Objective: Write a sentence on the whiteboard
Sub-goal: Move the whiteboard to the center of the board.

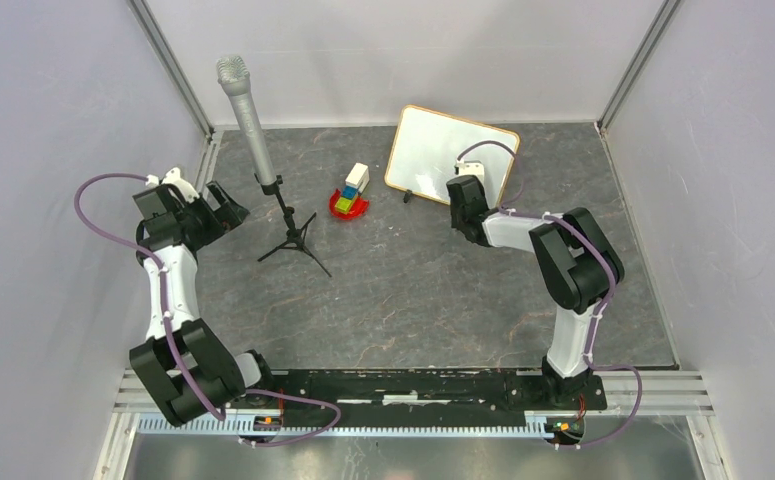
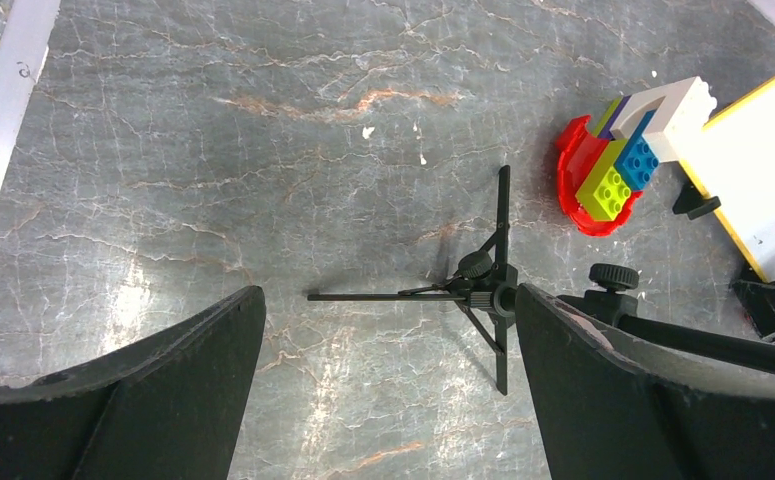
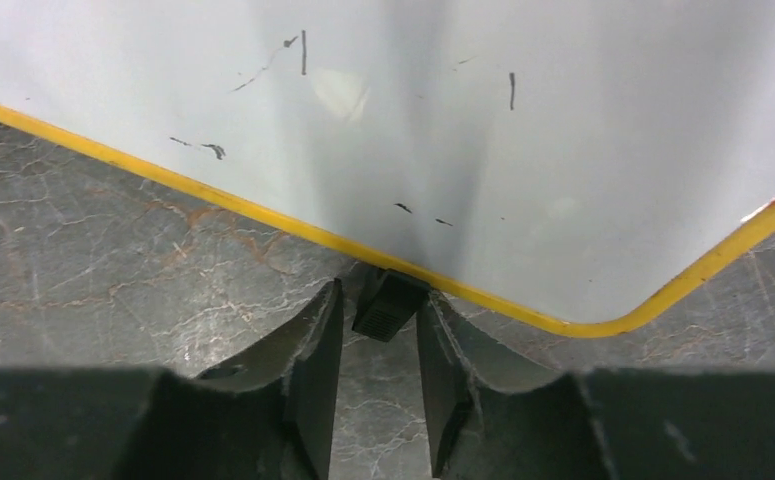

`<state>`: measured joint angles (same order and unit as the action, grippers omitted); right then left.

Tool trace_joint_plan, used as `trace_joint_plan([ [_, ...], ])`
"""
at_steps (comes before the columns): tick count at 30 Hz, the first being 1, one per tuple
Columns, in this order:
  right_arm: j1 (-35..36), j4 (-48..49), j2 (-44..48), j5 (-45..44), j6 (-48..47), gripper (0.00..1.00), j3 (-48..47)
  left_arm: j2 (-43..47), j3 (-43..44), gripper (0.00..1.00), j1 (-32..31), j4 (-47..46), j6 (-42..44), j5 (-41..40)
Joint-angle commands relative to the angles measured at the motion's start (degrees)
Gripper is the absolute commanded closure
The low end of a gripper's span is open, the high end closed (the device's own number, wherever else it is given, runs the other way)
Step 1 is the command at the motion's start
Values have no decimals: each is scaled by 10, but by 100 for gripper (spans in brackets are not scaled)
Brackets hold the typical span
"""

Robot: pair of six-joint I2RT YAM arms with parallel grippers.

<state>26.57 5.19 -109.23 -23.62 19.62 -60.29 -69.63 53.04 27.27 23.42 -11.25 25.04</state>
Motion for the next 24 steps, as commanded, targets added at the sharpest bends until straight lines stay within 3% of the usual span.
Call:
trace_joint_plan([
  [1,-12,21,-13,-55,-27,65,-20,-9,7,0,2,-14,-25,-5],
  [12,-15,-16,26,-18,-32,100,38,-12,22,0,2,4,-18,-20],
  [24,-12,17,117,112,-57,100,165,-4,30,0,2,19,-21,-17],
])
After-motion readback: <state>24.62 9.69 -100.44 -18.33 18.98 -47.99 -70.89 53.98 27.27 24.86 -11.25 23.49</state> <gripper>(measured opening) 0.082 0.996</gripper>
